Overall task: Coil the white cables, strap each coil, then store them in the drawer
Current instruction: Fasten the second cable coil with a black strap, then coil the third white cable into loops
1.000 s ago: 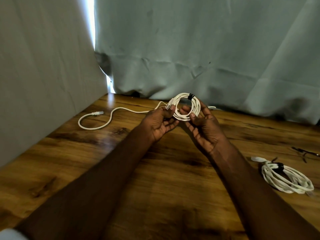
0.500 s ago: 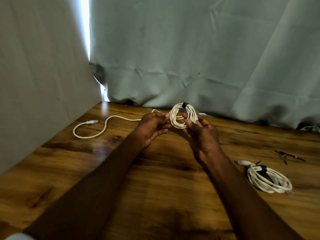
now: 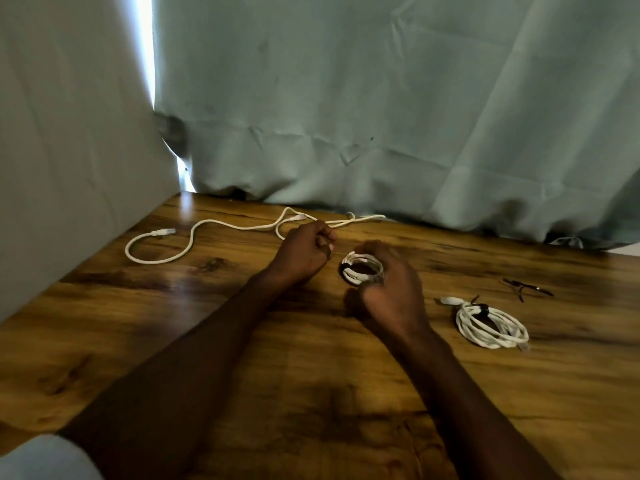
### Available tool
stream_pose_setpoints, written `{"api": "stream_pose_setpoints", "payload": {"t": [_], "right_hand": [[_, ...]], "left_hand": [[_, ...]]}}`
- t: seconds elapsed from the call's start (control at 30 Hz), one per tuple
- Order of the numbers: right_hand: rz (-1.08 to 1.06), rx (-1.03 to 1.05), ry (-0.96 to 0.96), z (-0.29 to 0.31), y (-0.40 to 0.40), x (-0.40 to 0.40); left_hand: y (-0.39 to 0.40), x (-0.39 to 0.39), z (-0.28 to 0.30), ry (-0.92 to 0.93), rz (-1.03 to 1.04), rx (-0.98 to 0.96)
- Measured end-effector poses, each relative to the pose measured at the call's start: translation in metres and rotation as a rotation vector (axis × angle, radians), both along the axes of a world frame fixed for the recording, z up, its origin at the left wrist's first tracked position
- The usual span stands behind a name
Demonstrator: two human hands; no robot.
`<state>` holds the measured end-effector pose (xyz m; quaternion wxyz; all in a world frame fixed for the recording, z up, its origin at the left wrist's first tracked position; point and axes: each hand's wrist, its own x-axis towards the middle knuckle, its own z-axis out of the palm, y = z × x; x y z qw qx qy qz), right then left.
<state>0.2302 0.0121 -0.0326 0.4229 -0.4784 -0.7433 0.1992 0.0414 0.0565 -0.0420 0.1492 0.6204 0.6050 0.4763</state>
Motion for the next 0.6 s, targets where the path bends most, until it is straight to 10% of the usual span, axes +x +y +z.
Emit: {"api": "stream_pose_setpoints", "payload": {"t": [0.1,0.3,0.6], "right_hand": [[-0.133,0.215,-0.212,0.014,0.008,-0.004],[-0.025,-0.038,-0.661,-0.016,0.028,-0.023],[-0.271,-0.117,-0.709,-0.013,0.024,0.002]], "left_hand": [[0.002,0.000,-0.002,0.021,-0.016,-0.008],[0.000,-0.001,-0.002,-0.042,-0.031,-0.011],[-0.008,0.003,0.003,-0.023,-0.021,-0.025]]}}
